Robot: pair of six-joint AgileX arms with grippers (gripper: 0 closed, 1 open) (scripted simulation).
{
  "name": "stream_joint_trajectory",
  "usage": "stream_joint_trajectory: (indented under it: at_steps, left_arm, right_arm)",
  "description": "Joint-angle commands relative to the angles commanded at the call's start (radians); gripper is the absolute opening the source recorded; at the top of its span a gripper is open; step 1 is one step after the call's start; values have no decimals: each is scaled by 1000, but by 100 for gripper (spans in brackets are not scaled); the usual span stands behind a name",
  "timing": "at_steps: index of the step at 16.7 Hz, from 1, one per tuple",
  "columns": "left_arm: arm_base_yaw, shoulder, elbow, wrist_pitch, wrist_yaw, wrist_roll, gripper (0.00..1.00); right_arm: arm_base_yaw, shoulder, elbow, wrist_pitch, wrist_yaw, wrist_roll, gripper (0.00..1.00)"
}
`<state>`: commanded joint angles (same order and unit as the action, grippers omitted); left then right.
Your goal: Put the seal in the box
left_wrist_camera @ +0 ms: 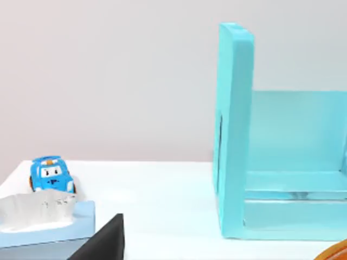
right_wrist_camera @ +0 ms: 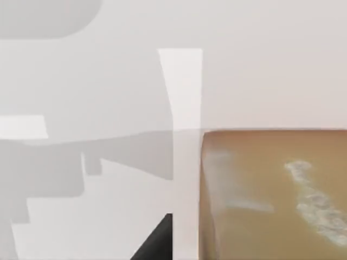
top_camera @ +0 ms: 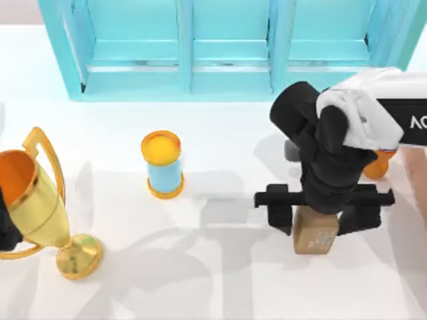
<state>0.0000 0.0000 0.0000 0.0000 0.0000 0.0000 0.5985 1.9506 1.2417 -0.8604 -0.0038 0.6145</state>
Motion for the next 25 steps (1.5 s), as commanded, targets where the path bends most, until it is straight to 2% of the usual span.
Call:
stream_joint_trajectory:
  at_steps: [7, 18, 25]
  left_arm:
    - [0, 0, 0, 0, 0, 0, 100]
    - [0, 0, 0, 0, 0, 0, 100]
    - [0, 0, 0, 0, 0, 0, 100]
  right_arm:
    - [0, 0, 0, 0, 0, 0, 2]
    - [-4, -6, 16, -16, 1, 3, 0]
    - [-6, -81, 224, -319, 0, 1, 0]
